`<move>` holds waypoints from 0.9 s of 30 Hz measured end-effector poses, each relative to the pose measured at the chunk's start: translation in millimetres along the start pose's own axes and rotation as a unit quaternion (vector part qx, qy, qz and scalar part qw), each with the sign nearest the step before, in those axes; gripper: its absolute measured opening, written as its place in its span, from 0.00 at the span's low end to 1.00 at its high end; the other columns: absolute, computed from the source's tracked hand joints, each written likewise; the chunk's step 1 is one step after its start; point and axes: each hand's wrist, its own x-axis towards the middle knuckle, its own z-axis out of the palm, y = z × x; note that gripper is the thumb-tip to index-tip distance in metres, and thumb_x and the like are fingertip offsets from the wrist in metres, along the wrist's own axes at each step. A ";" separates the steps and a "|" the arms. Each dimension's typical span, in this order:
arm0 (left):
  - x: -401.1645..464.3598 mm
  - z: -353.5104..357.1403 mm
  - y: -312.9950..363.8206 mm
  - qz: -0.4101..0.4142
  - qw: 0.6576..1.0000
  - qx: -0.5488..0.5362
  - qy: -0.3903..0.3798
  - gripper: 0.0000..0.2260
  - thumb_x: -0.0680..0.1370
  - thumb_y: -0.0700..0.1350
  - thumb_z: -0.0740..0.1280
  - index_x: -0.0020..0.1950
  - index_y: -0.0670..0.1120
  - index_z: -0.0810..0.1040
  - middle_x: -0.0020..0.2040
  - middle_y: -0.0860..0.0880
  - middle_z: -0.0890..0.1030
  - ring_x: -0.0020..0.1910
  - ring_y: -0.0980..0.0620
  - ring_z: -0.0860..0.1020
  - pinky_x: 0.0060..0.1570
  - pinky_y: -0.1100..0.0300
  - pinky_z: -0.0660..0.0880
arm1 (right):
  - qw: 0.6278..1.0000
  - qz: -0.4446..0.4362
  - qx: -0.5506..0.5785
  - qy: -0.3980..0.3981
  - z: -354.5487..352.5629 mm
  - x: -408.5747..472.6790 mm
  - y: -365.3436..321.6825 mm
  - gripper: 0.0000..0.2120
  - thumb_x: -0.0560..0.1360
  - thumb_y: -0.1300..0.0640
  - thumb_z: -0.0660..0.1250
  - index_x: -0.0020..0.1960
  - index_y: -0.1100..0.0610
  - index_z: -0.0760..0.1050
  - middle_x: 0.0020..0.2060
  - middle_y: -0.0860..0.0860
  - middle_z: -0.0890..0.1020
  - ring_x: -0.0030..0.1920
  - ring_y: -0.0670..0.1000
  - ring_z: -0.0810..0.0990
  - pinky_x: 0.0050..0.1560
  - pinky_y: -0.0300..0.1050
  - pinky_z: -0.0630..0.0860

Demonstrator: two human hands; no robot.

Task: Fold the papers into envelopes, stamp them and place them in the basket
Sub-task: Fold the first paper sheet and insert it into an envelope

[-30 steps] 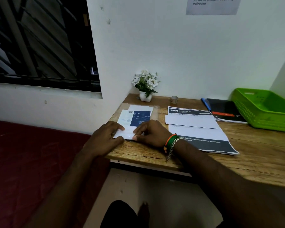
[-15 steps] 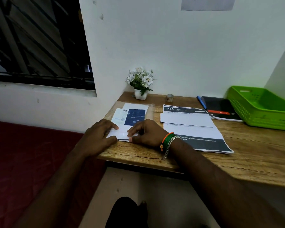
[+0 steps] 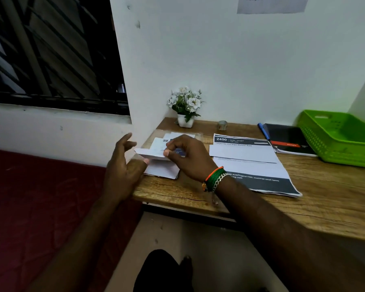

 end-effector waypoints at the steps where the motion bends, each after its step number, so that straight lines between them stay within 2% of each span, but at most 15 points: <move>1: -6.5 2.3 5.9 0.001 1.000 -0.021 0.024 0.36 0.73 0.56 0.71 0.79 0.57 0.61 0.69 0.56 0.74 0.69 0.62 0.72 0.63 0.52 0.75 | 1.000 -0.004 0.012 0.013 -2.6 -0.3 -8.4 0.03 0.75 0.52 0.72 0.43 0.50 0.81 0.48 0.49 0.85 0.52 0.48 0.82 0.57 0.51 0.78; 3: -18.7 10.0 21.7 0.014 0.997 -0.041 0.062 0.39 0.72 0.57 0.71 0.80 0.54 0.59 0.71 0.54 0.72 0.72 0.60 0.70 0.66 0.51 0.74 | 0.999 -0.011 0.049 0.021 -10.7 -1.8 -28.3 0.04 0.76 0.53 0.71 0.43 0.51 0.82 0.43 0.47 0.85 0.46 0.46 0.83 0.51 0.49 0.80; 5: -25.9 20.2 42.2 0.030 0.994 -0.041 0.092 0.44 0.71 0.58 0.72 0.82 0.52 0.55 0.74 0.51 0.70 0.74 0.55 0.69 0.68 0.44 0.73 | 0.993 -0.018 0.116 0.032 -20.5 -5.0 -49.5 0.05 0.78 0.56 0.70 0.44 0.55 0.83 0.39 0.46 0.84 0.41 0.44 0.82 0.46 0.45 0.79; 9: -19.5 37.3 90.2 0.061 0.987 0.018 0.149 0.53 0.66 0.60 0.77 0.82 0.49 0.50 0.74 0.49 0.69 0.73 0.52 0.69 0.65 0.41 0.75 | 0.965 -0.009 0.246 0.087 -47.7 -10.6 -79.7 0.06 0.79 0.61 0.69 0.46 0.63 0.82 0.38 0.52 0.83 0.39 0.46 0.82 0.42 0.40 0.77; 13: -0.1 51.1 139.2 0.107 0.978 0.075 0.165 0.50 0.67 0.56 0.78 0.82 0.50 0.54 0.76 0.50 0.65 0.74 0.49 0.67 0.69 0.38 0.70 | 0.923 0.058 0.363 0.111 -89.6 -12.9 -87.5 0.04 0.79 0.58 0.69 0.48 0.58 0.81 0.41 0.54 0.82 0.42 0.51 0.81 0.40 0.41 0.76; 16: 15.9 59.7 165.0 0.161 0.960 0.178 0.141 0.47 0.67 0.57 0.74 0.82 0.53 0.54 0.75 0.49 0.64 0.74 0.47 0.65 0.73 0.39 0.64 | 0.913 0.068 0.380 0.133 -123.6 -13.6 -78.2 0.04 0.79 0.56 0.69 0.50 0.55 0.81 0.41 0.52 0.81 0.42 0.50 0.80 0.39 0.39 0.76; 19: 32.9 73.5 170.7 0.227 0.925 0.294 0.083 0.47 0.67 0.59 0.71 0.82 0.55 0.54 0.75 0.48 0.64 0.76 0.46 0.63 0.78 0.39 0.53 | 0.935 0.069 0.317 0.145 -149.1 -14.6 -57.4 0.11 0.75 0.54 0.73 0.57 0.55 0.81 0.41 0.49 0.83 0.44 0.47 0.81 0.43 0.43 0.78; 22: 55.1 110.8 164.1 0.258 0.907 0.332 0.011 0.49 0.65 0.58 0.71 0.83 0.55 0.53 0.76 0.48 0.64 0.76 0.45 0.63 0.78 0.36 0.49 | 0.951 0.080 0.258 0.149 -169.5 -7.0 -14.1 0.18 0.73 0.63 0.75 0.62 0.58 0.78 0.44 0.57 0.86 0.43 0.50 0.83 0.40 0.42 0.79; 24: 67.1 137.0 154.7 0.268 0.899 0.345 -0.031 0.50 0.63 0.57 0.71 0.83 0.55 0.54 0.76 0.48 0.64 0.76 0.45 0.63 0.78 0.35 0.48 | 0.953 0.104 0.236 0.155 -176.2 -2.3 16.6 0.16 0.74 0.66 0.73 0.61 0.62 0.78 0.43 0.58 0.86 0.40 0.50 0.83 0.39 0.42 0.79; 26: 78.5 163.0 144.6 0.269 0.895 0.350 -0.063 0.51 0.61 0.55 0.71 0.82 0.54 0.55 0.75 0.49 0.65 0.76 0.46 0.64 0.78 0.35 0.48 | 0.949 0.146 0.233 0.157 -181.5 0.8 48.9 0.11 0.76 0.66 0.70 0.59 0.64 0.79 0.35 0.50 0.84 0.34 0.45 0.80 0.36 0.40 0.76; 27: 84.0 175.7 140.2 0.271 0.893 0.351 -0.077 0.51 0.61 0.54 0.71 0.82 0.54 0.55 0.75 0.49 0.65 0.75 0.46 0.64 0.78 0.35 0.48 | 0.946 0.169 0.230 0.154 -184.3 1.9 64.6 0.09 0.77 0.65 0.69 0.57 0.63 0.80 0.34 0.49 0.82 0.34 0.45 0.79 0.36 0.40 0.76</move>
